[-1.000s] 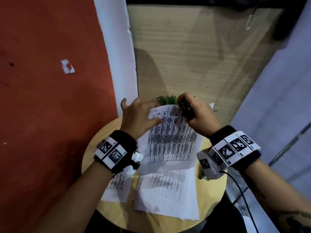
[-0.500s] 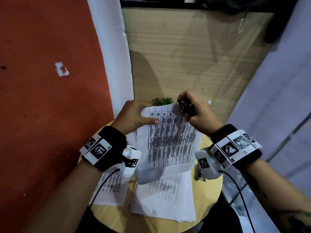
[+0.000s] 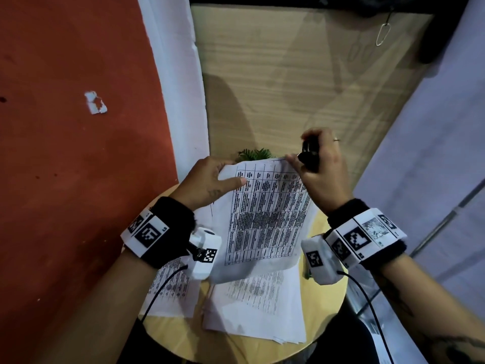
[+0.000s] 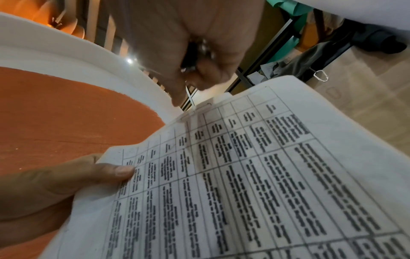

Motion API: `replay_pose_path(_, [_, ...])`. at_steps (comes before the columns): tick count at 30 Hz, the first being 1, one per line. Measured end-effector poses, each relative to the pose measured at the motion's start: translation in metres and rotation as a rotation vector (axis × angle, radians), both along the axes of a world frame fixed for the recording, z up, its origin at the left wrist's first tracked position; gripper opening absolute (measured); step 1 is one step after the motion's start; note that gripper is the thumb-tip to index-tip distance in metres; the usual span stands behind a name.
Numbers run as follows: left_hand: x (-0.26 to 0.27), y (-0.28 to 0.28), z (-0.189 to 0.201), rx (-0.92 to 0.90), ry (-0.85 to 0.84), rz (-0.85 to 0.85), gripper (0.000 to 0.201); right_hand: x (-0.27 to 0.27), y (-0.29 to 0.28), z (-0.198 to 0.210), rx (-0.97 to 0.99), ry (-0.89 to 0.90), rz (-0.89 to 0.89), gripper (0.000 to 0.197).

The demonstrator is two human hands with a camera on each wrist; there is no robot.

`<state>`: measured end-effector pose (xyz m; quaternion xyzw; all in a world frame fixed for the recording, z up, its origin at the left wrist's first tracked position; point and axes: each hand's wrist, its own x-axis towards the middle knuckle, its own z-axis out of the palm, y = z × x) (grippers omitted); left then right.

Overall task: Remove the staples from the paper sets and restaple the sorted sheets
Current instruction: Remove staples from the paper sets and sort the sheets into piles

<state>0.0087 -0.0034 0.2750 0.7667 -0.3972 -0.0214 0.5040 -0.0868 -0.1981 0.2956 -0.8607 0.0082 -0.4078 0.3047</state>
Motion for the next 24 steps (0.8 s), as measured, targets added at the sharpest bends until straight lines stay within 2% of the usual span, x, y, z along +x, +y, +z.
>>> replay_pose_path(2, [0.002, 0.002, -0.001, -0.020, 0.015, 0.007, 0.052, -0.008, 0.009, 0.000, 0.064, 0.026, -0.004, 0.046])
replay_pose_path(5, [0.005, 0.003, -0.001, -0.026, 0.041, 0.037, 0.066, -0.013, 0.022, -0.011, 0.146, 0.218, 0.128, 0.048])
replay_pose_path(8, [0.005, 0.002, -0.001, -0.039, 0.042, 0.050, 0.061, -0.005, 0.025, -0.023, 0.045, 0.296, 0.192, 0.045])
replay_pose_path(11, [0.003, 0.002, -0.001, -0.056, 0.059, 0.030, 0.050, 0.001, 0.026, -0.026, -0.184, 0.203, 0.173, 0.045])
replay_pose_path(16, [0.001, 0.001, 0.000, -0.091, 0.106, 0.012, 0.055, 0.003, 0.031, -0.020, -0.400, 0.051, 0.172, 0.037])
replay_pose_path(20, [0.000, -0.003, 0.002, -0.077, 0.085, 0.016, 0.029, 0.000, 0.034, -0.017, -0.514, 0.038, 0.171, 0.041])
replay_pose_path(23, [0.002, -0.005, 0.000, -0.091, 0.090, 0.031, 0.046, -0.001, 0.036, -0.016, -0.575, 0.056, 0.139, 0.043])
replay_pose_path(24, [0.002, -0.006, 0.000, -0.089, 0.093, 0.020, 0.042, -0.001, 0.036, -0.015, -0.589, 0.056, 0.131, 0.043])
